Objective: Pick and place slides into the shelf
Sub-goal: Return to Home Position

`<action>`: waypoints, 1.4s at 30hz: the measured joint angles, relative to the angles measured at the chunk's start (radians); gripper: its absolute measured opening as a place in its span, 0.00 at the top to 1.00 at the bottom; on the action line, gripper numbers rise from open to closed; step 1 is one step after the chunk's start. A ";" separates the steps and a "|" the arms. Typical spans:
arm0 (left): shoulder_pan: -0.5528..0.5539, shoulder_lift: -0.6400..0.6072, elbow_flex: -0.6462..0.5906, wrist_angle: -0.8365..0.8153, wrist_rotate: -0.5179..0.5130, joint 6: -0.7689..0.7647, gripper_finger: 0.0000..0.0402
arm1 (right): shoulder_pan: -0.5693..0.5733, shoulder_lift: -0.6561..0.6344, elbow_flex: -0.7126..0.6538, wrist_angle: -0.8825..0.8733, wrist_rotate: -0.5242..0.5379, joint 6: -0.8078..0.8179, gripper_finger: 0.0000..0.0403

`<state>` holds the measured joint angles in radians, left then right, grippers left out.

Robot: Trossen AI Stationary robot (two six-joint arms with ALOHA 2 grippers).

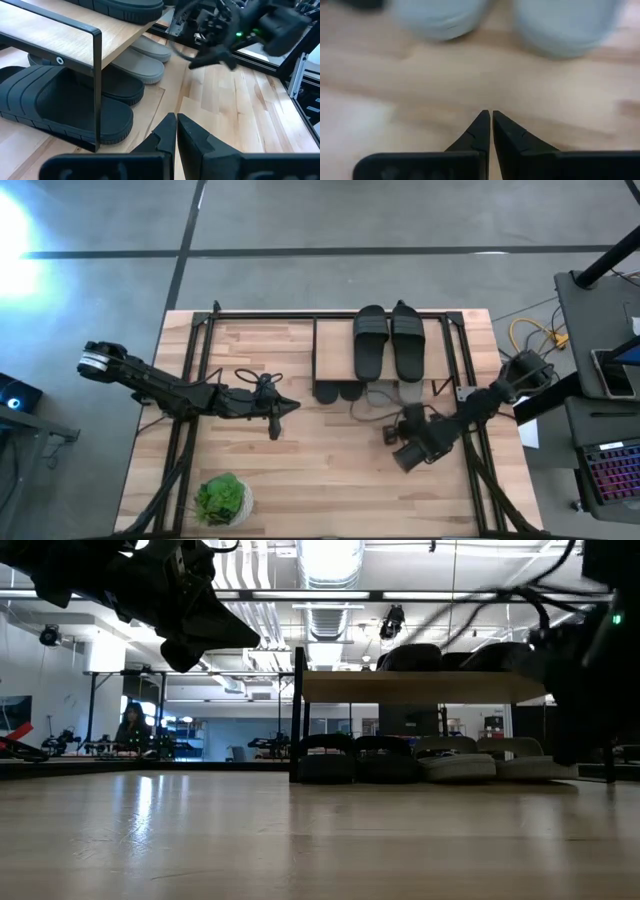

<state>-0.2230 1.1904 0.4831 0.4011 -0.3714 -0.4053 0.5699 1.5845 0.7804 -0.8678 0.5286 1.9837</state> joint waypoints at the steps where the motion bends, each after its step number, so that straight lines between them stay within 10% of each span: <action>1: 0.000 0.000 0.000 0.000 0.000 0.001 1.00 | 0.007 0.002 0.016 0.023 0.002 -0.027 0.97; 23: -0.002 0.000 0.037 0.011 0.027 -0.008 1.00 | 0.062 -0.118 0.676 -0.109 0.134 -0.728 0.97; 28: -0.002 0.000 0.042 0.109 0.027 -0.008 1.00 | 0.080 -0.144 0.752 0.099 0.119 -1.138 0.97; 37: 0.011 0.000 0.040 0.268 0.022 -0.006 1.00 | -0.163 -0.327 0.419 0.750 -0.553 -1.478 0.97; 42: 0.020 0.000 0.039 0.272 0.021 -0.005 1.00 | -0.301 -0.528 0.072 0.944 -0.546 -1.446 0.97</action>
<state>-0.2032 1.1900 0.5217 0.6728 -0.3504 -0.4107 0.2691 1.0569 0.8526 0.0766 -0.0171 0.5372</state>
